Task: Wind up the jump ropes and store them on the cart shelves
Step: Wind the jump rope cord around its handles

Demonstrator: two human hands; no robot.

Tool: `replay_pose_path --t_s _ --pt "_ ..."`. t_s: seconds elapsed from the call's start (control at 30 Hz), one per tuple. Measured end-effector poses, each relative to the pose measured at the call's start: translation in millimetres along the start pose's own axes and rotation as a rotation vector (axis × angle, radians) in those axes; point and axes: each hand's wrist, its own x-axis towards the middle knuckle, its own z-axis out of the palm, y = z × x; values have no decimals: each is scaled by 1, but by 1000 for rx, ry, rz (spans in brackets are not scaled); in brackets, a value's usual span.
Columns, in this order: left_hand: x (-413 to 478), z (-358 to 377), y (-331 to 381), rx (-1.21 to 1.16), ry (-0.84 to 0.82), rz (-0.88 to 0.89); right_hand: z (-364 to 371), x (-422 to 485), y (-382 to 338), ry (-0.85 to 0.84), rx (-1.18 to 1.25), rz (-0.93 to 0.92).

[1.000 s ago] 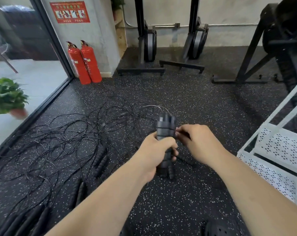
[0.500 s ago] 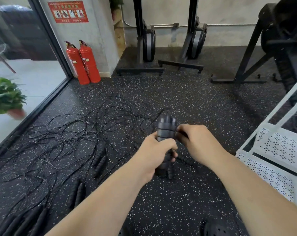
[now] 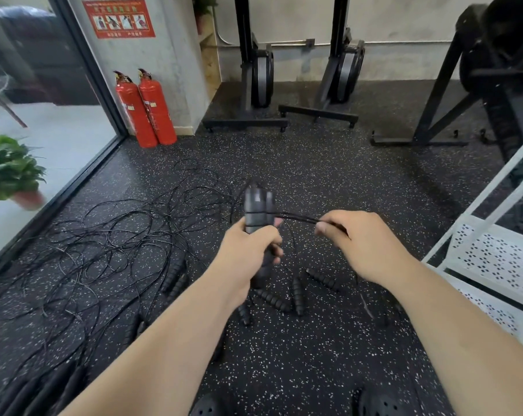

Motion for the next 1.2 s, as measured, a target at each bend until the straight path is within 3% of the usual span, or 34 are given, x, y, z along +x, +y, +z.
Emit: replay_pose_path --t_s 0.07,0.17,0.33,0.4,0.57,0.77,0.83,1.0,1.07,1.2 --pt "-9 13 -7 6 -105 -49 10 1 -5 -13 -10 -22" --pt "-11 17 -8 6 -121 -72 17 2 -6 -48 -22 -21" --pt "2 -9 16 -140 58 -13 4 -2 -2 -229 -35 37" --pt "2 -12 18 -178 80 -12 5 -3 -2 -198 -52 32" --pt "-20 16 1 -13 -178 -98 19 -1 -12 -88 -53 -20" --pt "-11 8 13 -29 -122 -106 12 0 -11 -62 -73 -46" --pt "-9 -1 20 151 -100 -65 9 0 -7 -44 -151 -20" --pt "-7 -32 29 1216 143 340 5 -4 5 -127 -311 89" --pt "-9 -33 28 1335 155 480 3 -2 3 -34 -264 33" --pt "-9 -31 30 1361 93 753 -4 -1 -8 238 18 -68"
